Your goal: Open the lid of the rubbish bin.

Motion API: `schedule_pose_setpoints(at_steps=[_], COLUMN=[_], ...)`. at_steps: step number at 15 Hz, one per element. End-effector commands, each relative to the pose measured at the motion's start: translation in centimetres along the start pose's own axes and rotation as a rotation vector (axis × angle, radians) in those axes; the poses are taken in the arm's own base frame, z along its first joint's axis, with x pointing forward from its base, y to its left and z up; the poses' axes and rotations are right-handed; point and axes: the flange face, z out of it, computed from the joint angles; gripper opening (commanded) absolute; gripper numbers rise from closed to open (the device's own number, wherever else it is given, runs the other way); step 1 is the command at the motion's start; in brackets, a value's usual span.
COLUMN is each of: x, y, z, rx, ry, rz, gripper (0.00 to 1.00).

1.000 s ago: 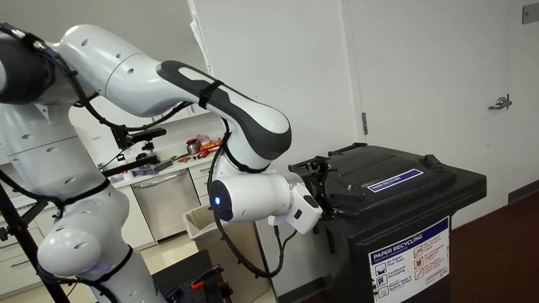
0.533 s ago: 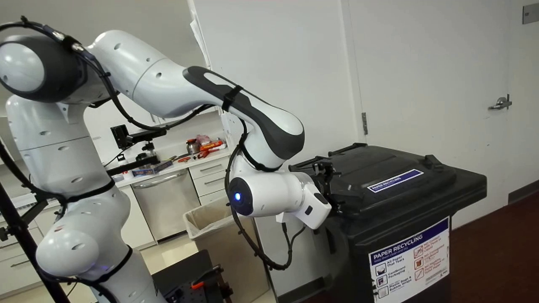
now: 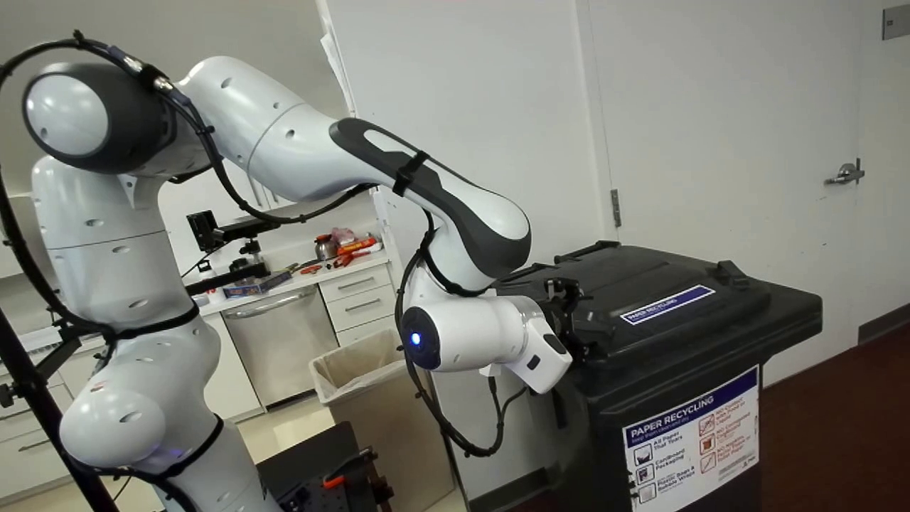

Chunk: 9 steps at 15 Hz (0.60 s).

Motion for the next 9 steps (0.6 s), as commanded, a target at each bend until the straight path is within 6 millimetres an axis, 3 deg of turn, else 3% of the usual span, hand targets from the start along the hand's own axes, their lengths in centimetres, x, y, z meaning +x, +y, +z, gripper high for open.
schedule_pose_setpoints(at_steps=[1, 7, 9], x=[1.7, 1.4, 1.1], y=[0.5, 1.0, 0.7], z=[0.8, 3.2, 3.1], rx=[0.018, 0.035, 0.039], ry=[0.049, 0.041, 0.031], rz=[0.05, 0.061, 0.06], gripper=[0.75, 0.69, 0.68])
